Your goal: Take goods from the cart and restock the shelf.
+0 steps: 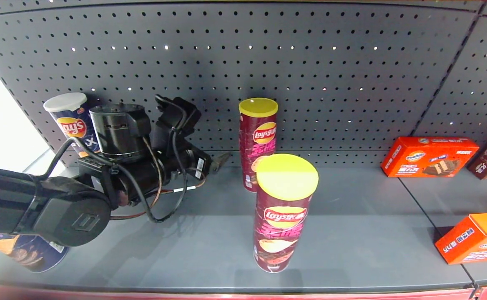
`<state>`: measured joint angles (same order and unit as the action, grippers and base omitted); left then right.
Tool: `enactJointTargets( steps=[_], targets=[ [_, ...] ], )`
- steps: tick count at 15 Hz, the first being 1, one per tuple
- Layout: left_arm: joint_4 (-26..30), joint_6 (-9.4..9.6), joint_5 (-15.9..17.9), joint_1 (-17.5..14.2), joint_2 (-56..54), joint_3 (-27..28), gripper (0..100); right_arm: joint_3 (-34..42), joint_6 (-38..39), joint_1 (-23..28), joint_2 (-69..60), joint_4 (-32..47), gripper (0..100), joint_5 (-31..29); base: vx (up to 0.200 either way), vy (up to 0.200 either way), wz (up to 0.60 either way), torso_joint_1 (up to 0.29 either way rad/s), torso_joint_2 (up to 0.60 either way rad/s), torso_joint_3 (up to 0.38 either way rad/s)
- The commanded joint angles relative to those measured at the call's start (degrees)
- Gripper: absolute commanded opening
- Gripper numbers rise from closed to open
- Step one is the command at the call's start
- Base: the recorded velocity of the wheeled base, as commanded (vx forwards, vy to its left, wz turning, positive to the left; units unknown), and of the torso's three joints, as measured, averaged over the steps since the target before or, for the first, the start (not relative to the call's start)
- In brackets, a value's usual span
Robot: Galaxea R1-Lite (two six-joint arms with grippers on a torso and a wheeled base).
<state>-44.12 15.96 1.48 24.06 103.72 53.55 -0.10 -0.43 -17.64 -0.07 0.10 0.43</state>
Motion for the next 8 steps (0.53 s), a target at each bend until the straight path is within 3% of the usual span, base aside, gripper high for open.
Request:
enactJointTargets(
  steps=[1,8],
  targets=[
    [-0.18,0.65,-1.39,0.19,1.49,0.15,100,0.01,-0.01,-0.03,0.07,-0.01,100,0.01,0.0,0.0,0.0,0.0,0.0,0.0],
    [-2.2,0.65,-1.65,1.69,4.92,0.32,100,0.01,-0.01,-0.03,0.07,-0.01,100,0.01,0.0,0.0,0.0,0.0,0.0,0.0]
  ],
)
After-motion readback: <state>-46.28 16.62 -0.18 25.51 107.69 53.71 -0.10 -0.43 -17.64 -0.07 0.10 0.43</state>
